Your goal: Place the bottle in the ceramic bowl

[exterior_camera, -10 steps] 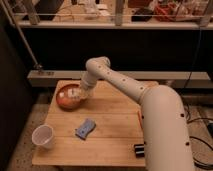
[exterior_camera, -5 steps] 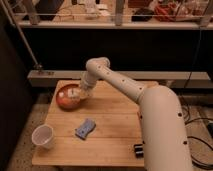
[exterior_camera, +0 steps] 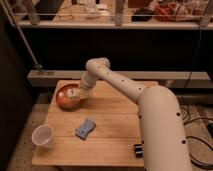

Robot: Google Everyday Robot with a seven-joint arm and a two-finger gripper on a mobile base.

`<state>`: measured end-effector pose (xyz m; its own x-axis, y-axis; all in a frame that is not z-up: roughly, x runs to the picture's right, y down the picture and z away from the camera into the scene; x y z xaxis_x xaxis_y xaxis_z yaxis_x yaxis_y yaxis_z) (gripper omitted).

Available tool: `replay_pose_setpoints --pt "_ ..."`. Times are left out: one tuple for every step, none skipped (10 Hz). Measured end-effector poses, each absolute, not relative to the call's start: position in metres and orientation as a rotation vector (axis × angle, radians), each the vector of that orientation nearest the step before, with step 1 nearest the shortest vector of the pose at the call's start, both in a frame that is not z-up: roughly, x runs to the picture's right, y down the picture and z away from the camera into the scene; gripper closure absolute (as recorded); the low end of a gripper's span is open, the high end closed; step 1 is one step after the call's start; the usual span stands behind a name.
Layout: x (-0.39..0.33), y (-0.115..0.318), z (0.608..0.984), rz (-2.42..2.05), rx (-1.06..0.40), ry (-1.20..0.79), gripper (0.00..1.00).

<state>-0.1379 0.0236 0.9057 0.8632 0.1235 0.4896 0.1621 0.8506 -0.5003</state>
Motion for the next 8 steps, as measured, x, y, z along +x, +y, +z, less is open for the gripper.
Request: replay_pose_setpoints --pt "-0.1396 0.0239 0.9065 -0.021 -0.561 -0.538 0.99" --pt "-0.1414 0.0243 0.9071 -0.022 -0.561 -0.541 0.99" --pt "-0.1423 0.0245 0.9078 -0.021 -0.562 -0.542 0.99" --pt "-0.1424 0.0246 0.9086 -0.019 -0.562 -0.543 0.98" --pt "-0.1422 0.0250 0.9090 -0.018 -0.562 -0.543 0.94" --pt "-0.1426 0.0256 0.9094 -0.017 -0.563 -0.545 0.83" --pt "-0.1429 0.0262 0.9098 -0.017 -0.563 -0.545 0.73" --pt "-0.1432 0.0272 0.9106 -0.016 -0.563 -0.546 0.63"
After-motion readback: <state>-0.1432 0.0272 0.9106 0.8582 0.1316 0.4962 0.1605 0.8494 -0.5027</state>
